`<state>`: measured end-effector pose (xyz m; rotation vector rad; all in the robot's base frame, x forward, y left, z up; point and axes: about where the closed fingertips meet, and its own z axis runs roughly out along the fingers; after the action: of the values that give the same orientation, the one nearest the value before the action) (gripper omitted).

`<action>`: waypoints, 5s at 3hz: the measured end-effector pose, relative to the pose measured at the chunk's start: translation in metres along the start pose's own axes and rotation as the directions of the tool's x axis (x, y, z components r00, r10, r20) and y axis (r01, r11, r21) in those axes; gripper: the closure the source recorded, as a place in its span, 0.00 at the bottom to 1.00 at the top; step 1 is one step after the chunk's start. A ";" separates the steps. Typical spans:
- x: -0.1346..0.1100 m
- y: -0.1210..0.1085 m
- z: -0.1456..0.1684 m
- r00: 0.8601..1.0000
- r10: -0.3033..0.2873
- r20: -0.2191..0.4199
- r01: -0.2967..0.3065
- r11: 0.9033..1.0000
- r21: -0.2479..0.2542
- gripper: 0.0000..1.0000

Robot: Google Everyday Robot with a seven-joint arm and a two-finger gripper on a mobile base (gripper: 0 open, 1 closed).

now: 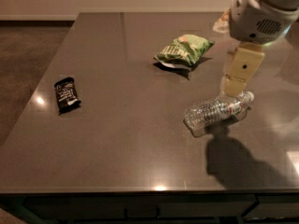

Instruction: Move rxbar chocolate near green jalapeno chip bag

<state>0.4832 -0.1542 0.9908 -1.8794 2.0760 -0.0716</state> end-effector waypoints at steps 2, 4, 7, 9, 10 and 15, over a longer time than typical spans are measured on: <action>-0.072 -0.020 0.052 0.978 -0.208 0.015 0.209 0.978 -0.022 0.00; -0.140 -0.037 0.097 0.876 -0.479 0.062 0.483 0.871 -0.088 0.00; -0.203 -0.018 0.135 0.631 -0.764 0.132 0.775 0.621 -0.113 0.00; -0.211 -0.002 0.142 0.531 -0.832 0.160 0.847 0.525 -0.081 0.00; -0.221 -0.008 0.152 0.479 -0.864 0.155 0.878 0.467 -0.107 0.00; -0.332 0.003 0.234 0.030 -0.964 0.265 0.991 -0.006 -0.134 0.00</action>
Offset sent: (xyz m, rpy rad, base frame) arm 0.0636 0.1248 -0.0572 -0.0853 -0.0107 0.3529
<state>0.5683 0.2132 0.8406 -3.0529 0.1520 0.0006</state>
